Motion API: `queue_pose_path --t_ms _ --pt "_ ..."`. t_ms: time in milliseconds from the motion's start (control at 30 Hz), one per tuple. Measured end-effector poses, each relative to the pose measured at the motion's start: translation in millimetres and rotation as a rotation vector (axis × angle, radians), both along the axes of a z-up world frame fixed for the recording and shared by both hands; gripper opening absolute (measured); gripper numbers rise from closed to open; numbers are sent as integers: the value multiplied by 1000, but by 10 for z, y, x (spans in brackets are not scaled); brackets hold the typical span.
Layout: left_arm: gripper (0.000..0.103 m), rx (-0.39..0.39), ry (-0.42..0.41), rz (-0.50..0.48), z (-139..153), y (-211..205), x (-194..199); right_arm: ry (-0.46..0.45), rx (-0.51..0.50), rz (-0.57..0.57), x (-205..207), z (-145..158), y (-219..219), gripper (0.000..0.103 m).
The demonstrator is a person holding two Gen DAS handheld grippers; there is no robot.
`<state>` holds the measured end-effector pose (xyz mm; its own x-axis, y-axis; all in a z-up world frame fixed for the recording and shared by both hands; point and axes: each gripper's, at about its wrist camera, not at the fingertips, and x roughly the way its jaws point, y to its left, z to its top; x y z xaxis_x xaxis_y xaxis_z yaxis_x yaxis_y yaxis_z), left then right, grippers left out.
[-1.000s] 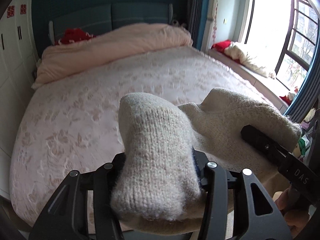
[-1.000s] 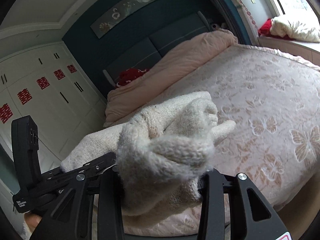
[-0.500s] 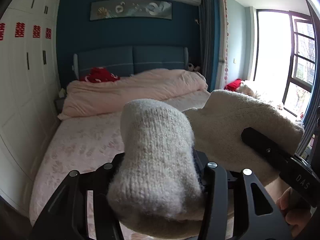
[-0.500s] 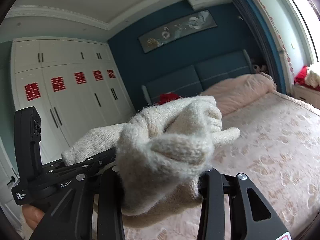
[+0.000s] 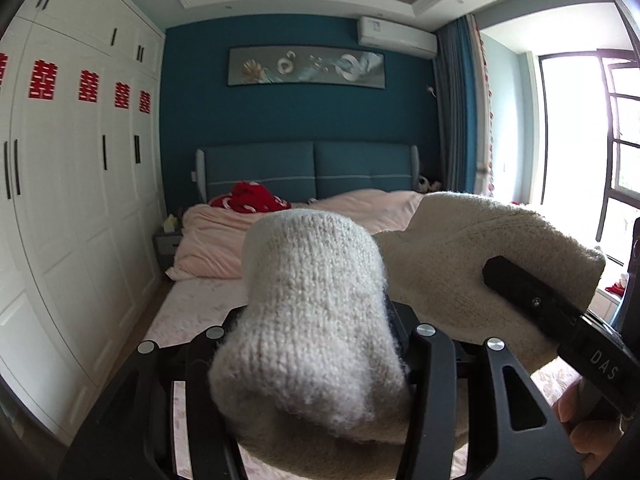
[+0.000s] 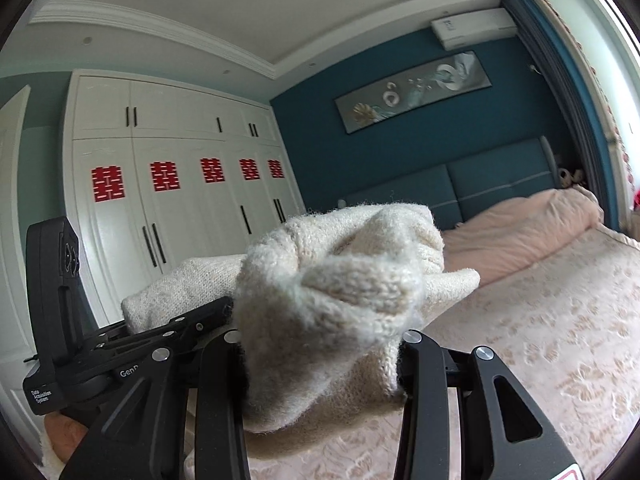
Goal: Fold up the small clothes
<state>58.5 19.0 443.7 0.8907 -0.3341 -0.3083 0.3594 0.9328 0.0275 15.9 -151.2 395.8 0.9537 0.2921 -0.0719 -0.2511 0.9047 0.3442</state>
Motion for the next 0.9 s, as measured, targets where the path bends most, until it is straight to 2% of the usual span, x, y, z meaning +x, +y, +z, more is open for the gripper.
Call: queue_pose_path --t_ms 133,233,333,367,433,500,533,600,667,700,733,767,800,867,900 --pt "49 -33 -25 3 20 166 107 -19 -2 17 129 39 115 37" --pt "49 -67 -21 -1 -59 322 234 -28 -10 35 242 -59 155 38" --pt "52 -80 -11 4 -250 412 344 14 2 54 426 -314 179 40" --pt "54 -85 -7 9 -378 460 404 47 7 58 514 -534 166 44" --pt "65 -94 14 21 -703 513 524 138 35 73 679 -922 153 51" --pt "75 -86 93 43 -1273 578 683 307 46 53 829 -1587 101 56" --pt "80 -74 165 55 -1668 616 763 389 39 29 854 -1926 65 60" --pt "80 -35 312 80 -2331 678 832 560 5 -39 788 -2635 -52 61" --pt "75 16 482 133 -3033 779 811 687 25 -68 638 -3101 -202 62" --pt "75 -6 548 141 -3255 853 765 721 54 -71 569 -3235 -292 62" --pt "75 -46 586 142 -3367 924 737 752 77 -77 532 -3324 -361 62" --pt "75 -125 635 154 -3487 1031 713 767 84 -78 540 -3355 -404 62" --pt "76 -159 656 165 -3528 1084 724 778 91 -75 581 -3374 -432 63" --pt "78 -249 706 186 -3605 1183 809 787 122 -61 714 -3398 -457 76" --pt "80 -284 723 196 -3634 1212 859 792 135 -52 798 -3410 -433 78"
